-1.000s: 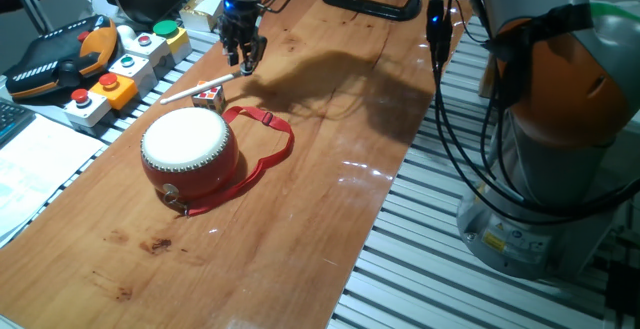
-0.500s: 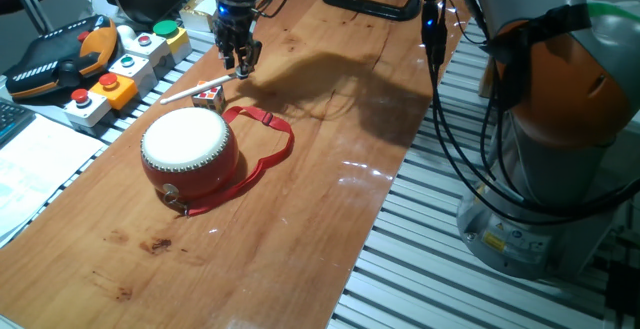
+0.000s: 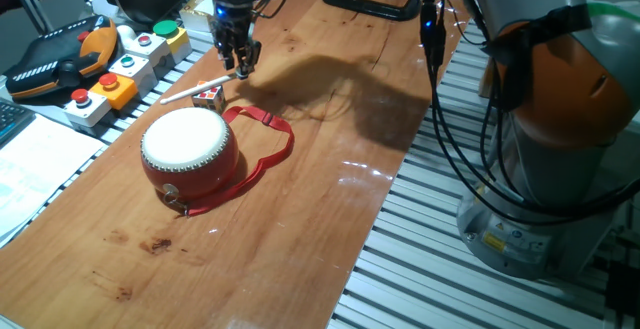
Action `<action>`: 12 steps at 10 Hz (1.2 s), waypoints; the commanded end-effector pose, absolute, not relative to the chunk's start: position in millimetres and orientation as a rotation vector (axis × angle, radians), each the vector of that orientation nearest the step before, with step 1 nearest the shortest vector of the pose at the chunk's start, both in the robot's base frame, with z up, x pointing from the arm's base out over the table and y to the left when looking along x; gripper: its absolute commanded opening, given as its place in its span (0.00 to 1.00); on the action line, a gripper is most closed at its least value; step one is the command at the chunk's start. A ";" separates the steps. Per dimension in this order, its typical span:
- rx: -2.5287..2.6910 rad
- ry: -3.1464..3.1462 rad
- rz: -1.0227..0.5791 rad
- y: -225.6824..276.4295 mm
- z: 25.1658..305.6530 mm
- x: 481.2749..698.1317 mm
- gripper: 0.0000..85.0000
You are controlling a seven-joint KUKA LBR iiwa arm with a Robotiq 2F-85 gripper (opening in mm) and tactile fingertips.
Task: Play the drum
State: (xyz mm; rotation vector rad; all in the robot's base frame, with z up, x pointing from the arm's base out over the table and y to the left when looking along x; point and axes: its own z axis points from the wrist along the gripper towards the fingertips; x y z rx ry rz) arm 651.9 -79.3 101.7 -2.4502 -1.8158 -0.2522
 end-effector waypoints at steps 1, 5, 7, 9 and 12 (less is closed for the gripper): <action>-2.448 -1.810 -0.231 -79.5 101.5 651.8 0.52; -2.436 -1.768 -0.275 -79.5 101.5 651.8 0.51; -2.460 -1.755 -0.282 -79.3 100.9 654.1 0.51; -2.476 -1.749 -0.285 -82.5 96.7 661.5 0.52; -2.485 -1.735 -0.303 -83.1 95.1 665.0 0.52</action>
